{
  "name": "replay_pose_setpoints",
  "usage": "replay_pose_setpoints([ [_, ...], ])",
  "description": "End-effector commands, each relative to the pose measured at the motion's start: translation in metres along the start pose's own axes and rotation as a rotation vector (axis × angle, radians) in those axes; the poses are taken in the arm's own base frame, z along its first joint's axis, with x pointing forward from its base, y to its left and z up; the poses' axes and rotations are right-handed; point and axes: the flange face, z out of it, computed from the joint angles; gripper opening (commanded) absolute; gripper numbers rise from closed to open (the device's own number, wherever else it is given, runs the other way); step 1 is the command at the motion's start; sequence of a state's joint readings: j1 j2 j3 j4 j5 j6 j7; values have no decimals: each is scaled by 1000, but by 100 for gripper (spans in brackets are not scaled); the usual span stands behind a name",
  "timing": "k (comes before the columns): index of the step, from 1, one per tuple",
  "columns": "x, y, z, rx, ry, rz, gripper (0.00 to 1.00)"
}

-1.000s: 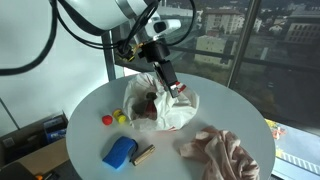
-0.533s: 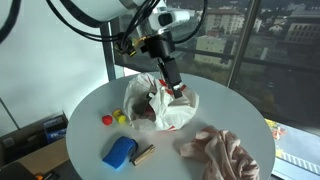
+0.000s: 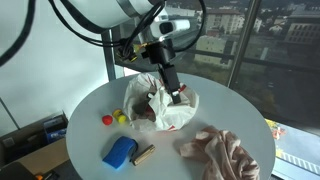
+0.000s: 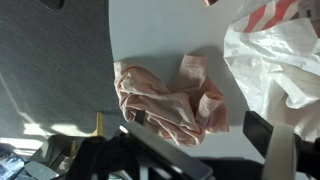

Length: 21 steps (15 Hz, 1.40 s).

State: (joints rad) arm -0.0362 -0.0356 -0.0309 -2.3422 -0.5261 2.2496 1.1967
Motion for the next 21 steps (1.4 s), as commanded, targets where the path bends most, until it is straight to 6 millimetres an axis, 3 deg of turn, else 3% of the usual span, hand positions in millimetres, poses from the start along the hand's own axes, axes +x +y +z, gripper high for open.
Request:
replay_pose_setpoints([
  [1, 26, -8, 35, 15, -51, 88, 100],
  [5, 54, 3, 92, -33, -60, 243, 100],
  [11, 89, 2, 177, -25, 26, 551, 100],
  [16, 102, -14, 225, -66, 71, 760, 100],
  [21, 103, -28, 264, -119, 87, 845, 100],
])
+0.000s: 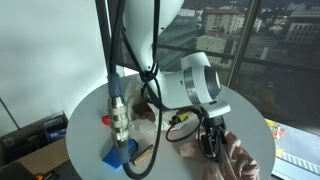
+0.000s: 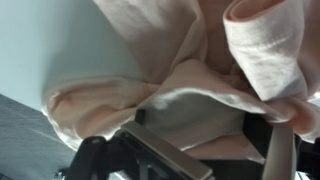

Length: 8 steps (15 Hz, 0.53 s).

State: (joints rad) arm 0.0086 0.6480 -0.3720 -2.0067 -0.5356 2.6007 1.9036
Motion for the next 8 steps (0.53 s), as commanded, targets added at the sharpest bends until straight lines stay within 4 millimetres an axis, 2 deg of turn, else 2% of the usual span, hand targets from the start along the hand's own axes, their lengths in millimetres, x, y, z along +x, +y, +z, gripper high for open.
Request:
replay_pose_setpoints([
  [1, -4, -17, 23, -16, 33, 63, 100],
  [2, -4, -17, 28, -23, 37, 68, 100],
  [3, -3, -18, 31, -26, 38, 76, 75],
  [4, -1, -19, 32, -27, 41, 83, 74],
  [5, 1, -19, 31, -26, 45, 84, 68],
  [8, 5, -17, 27, -37, 36, 81, 42],
])
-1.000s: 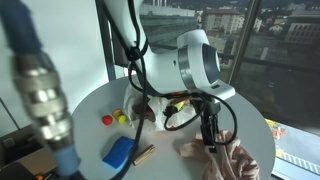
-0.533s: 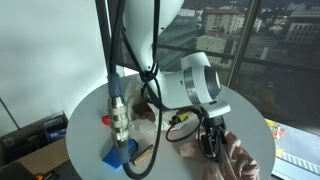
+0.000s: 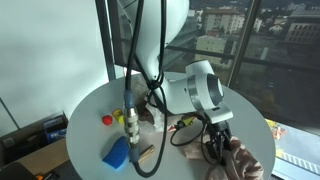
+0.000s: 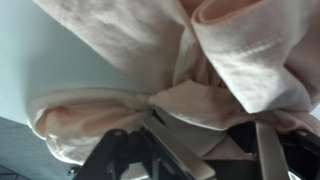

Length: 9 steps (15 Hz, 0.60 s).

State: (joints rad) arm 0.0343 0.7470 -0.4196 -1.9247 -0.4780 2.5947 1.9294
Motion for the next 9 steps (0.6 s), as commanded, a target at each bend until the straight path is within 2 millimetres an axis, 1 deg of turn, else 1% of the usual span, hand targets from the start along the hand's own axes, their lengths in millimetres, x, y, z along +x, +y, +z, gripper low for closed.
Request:
replay_pose_setpoints([
  [1, 0, -1, 3, -24, 2, 15, 36],
  [4, -2, 1, 1, -31, 9, 1, 14],
  [5, -2, 2, -3, -32, 12, -2, 8],
  [6, 0, 2, -13, -6, 38, 1, 2],
  [7, 1, 5, -28, 15, 47, -10, 5],
  [8, 1, 8, -42, 32, 61, -20, 0],
  [9, 3, 9, -56, 54, 78, -23, 3],
])
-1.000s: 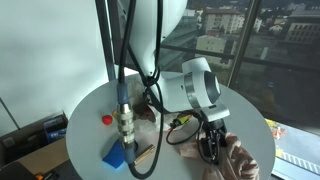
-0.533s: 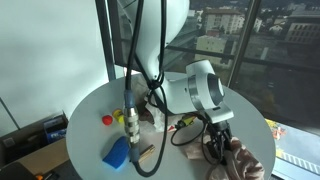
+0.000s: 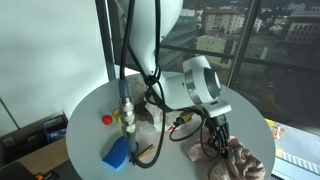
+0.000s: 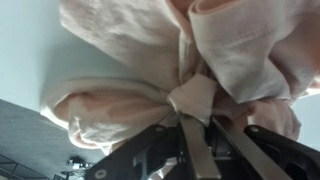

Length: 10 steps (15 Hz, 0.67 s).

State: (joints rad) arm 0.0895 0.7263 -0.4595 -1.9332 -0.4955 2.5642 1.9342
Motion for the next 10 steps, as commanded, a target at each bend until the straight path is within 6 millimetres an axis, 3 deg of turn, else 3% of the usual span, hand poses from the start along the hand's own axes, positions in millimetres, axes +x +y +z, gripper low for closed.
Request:
replay_pose_setpoints([
  [1, 10, 11, -55, 70, 60, 4, 3],
  [7, 52, 18, -165, 259, 142, 85, 3],
  [10, 70, 31, -224, 394, 85, 109, 3],
])
